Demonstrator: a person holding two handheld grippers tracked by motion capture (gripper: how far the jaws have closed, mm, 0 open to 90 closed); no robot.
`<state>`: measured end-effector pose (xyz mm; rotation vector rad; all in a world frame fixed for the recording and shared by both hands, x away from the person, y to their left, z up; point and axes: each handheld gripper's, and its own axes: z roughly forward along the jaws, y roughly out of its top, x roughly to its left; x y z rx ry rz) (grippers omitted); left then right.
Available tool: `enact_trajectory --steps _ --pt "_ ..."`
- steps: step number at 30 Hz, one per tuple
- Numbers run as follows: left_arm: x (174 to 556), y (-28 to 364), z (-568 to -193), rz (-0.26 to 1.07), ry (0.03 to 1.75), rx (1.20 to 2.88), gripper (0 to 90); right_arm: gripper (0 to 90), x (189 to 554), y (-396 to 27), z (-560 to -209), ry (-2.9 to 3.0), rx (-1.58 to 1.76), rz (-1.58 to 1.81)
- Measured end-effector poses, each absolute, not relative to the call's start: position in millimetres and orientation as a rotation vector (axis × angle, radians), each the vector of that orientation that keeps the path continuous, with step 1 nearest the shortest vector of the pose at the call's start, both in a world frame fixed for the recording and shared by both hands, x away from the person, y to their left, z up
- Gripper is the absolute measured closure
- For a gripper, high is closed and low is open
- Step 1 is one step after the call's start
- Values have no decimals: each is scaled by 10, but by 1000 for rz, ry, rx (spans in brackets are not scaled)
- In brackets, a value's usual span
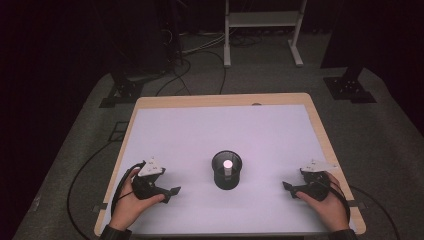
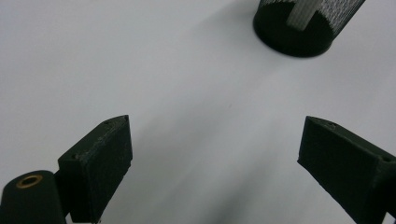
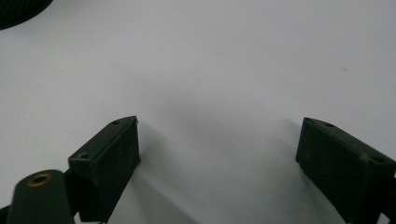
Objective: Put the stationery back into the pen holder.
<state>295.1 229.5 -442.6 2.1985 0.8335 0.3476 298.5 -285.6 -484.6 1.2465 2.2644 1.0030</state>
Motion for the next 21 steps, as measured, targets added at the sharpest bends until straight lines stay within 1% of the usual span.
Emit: enact_trajectory --steps 10,19,21 --pt "2882 2458 -4594 383 897 2255 93 121 2985 -2856 -4846 2264 1246 1003" --pt "2867 2507 -4709 406 947 2266 93 122 2985 -2856 -4846 2265 1247 1003" --pt "2869 2513 -4715 403 947 2260 78 122 2985 -2856 -4846 2264 1247 1003"
